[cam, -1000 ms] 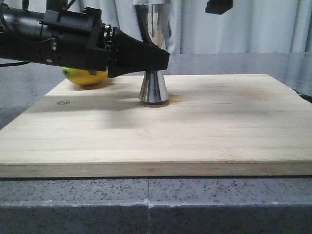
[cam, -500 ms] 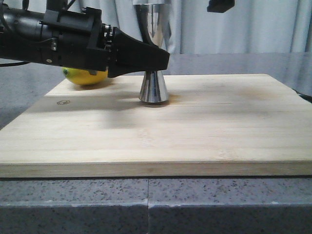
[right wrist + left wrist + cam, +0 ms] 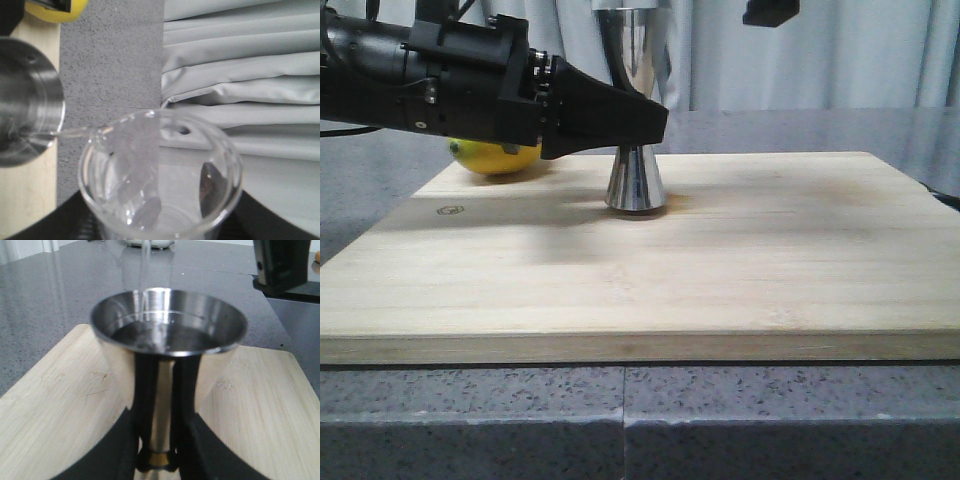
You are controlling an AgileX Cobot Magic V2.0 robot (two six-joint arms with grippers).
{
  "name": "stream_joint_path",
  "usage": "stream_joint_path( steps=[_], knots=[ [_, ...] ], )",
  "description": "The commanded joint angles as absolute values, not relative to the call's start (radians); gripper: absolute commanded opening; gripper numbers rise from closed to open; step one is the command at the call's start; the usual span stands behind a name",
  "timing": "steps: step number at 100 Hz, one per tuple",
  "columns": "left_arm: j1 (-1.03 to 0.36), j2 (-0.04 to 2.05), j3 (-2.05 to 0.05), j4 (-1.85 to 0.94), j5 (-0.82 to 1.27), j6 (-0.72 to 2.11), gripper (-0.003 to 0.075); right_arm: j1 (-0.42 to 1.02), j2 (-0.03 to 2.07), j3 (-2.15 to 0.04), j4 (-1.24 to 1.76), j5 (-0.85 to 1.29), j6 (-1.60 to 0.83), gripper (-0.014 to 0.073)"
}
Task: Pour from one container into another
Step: 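Tilt the beaker upright with the right gripper and move it away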
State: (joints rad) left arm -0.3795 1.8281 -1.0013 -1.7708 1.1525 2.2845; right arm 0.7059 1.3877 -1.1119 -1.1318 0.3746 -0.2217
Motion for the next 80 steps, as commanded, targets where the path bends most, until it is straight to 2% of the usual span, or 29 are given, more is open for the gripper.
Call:
stream_joint_path(
  steps=[1,47,80],
  knots=[
    [-0.388,1.787,-1.030,-1.850,1.270,2.279,0.0067,0.705,1.358,-1.146,-1.084,0.359,-0.202,0.0247],
    [-0.388,1.787,-1.030,-1.850,1.270,2.279,0.0060,0.607,1.345,-1.136,-1.018,0.276,0.308,0.0247],
    [-0.388,1.787,-1.030,-1.850,1.270,2.279,0.0060,0.410,1.251,-0.975,-1.016,0.059,0.626,0.0247]
  ],
)
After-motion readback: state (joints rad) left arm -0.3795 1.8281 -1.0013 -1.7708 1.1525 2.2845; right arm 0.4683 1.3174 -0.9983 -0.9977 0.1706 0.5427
